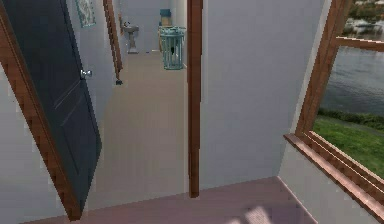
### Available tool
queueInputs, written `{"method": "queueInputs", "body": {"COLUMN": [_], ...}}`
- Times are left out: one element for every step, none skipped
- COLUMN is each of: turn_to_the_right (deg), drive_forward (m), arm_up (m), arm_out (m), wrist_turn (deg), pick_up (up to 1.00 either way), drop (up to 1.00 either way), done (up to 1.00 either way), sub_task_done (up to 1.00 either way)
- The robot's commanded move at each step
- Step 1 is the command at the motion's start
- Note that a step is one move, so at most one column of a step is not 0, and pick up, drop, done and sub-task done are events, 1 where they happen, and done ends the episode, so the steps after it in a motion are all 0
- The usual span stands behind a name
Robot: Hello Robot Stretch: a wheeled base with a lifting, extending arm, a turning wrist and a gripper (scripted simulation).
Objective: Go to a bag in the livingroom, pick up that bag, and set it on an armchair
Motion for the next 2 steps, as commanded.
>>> {"method": "queueInputs", "body": {"turn_to_the_right": [0.0, 0.0], "drive_forward": [0.00, 0.00], "arm_up": [0.50, 0.38], "arm_out": [0.00, 0.00], "wrist_turn": [0.0, 0.0], "pick_up": [0.00, 0.00], "drop": [0.00, 0.00], "done": [0.00, 0.00], "sub_task_done": [0.00, 0.00]}}
